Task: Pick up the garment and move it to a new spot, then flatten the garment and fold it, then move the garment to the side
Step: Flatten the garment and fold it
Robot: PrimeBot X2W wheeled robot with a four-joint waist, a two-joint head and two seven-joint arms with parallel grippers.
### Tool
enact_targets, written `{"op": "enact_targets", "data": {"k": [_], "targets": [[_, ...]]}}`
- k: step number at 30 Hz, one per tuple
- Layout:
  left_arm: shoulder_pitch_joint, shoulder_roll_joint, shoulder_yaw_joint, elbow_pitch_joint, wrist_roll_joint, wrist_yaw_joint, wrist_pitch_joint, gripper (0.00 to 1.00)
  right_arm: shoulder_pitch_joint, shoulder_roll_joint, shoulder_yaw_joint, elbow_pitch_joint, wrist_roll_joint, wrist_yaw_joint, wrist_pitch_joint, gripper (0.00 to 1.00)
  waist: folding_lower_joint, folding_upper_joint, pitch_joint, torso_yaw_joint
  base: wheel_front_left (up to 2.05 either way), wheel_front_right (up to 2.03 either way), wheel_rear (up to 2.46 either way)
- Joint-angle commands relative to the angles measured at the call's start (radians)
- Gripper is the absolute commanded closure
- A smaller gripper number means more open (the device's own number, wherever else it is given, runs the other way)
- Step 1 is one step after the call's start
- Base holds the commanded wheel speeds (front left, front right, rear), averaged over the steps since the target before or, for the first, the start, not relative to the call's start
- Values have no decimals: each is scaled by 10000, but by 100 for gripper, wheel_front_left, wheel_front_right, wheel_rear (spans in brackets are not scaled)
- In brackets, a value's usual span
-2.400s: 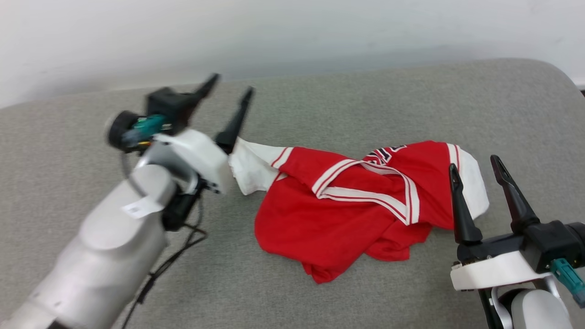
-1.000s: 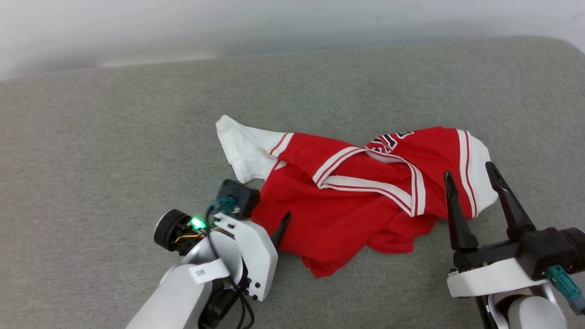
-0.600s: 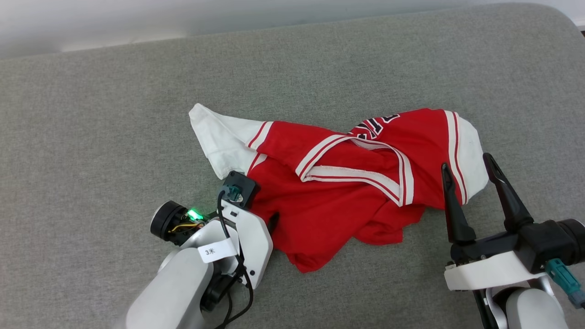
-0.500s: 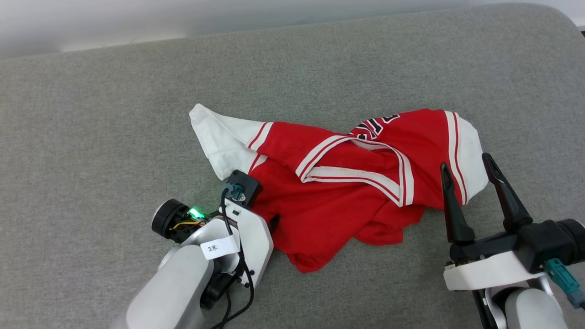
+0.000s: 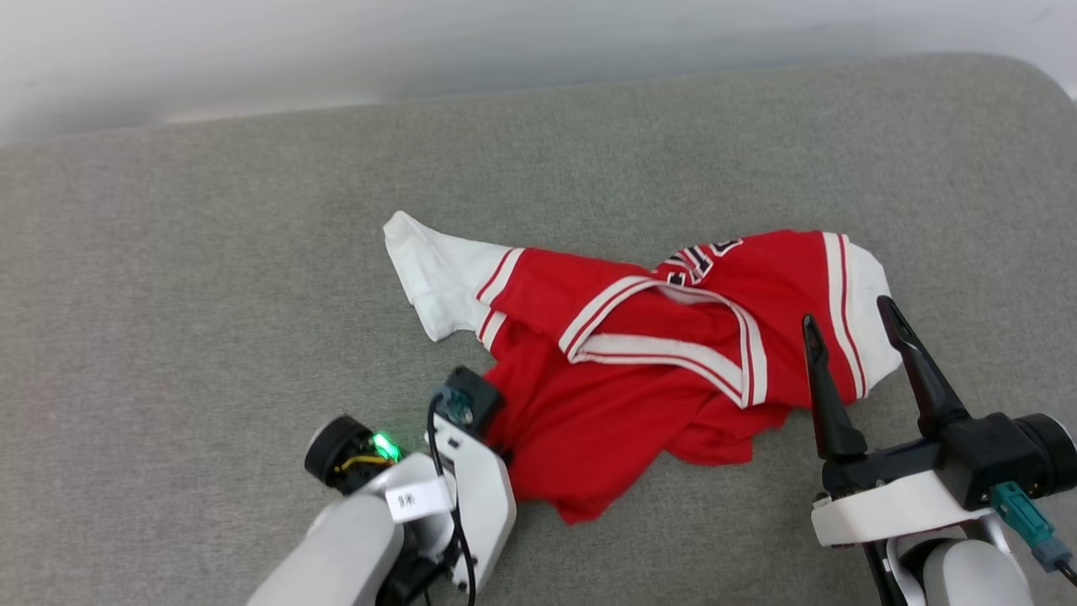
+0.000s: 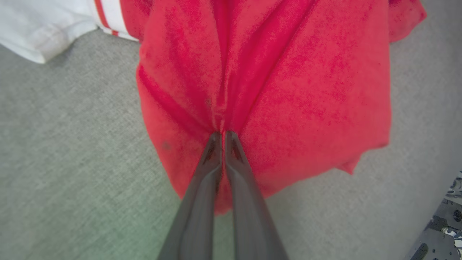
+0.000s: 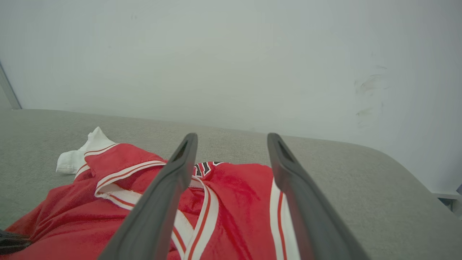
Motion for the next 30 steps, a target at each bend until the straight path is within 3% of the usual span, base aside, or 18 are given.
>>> {"op": "enact_targets", "data": {"k": [1,13,19,21,30], "targets": [[522,172,-231,25,-65,-91,210,100,86,20,-24,45,-56,-3,-20,0,0,0,-266,122,0,0,0],[2221,992,-2439,-2308,-869,-298,1019,100,466,20,12,173,-64,-3,-20,0,0,0,-1161,598,0,0,0],[2446,1027,-2829,-2665,-1073,-282,884,100,494,20,38,213,-68,-3,-20,0,0,0,-1242,679,0,0,0],[2342,949,-2648,-2660,-922,-95,504,0,497,20,48,225,-63,-3,-20,0,0,0,-1254,692,0,0,0],[2059,894,-1218,-3031,-977,788,-1424,0,600,20,-29,279,-83,-3,-20,0,0,0,-1451,761,0,0,0]]}}
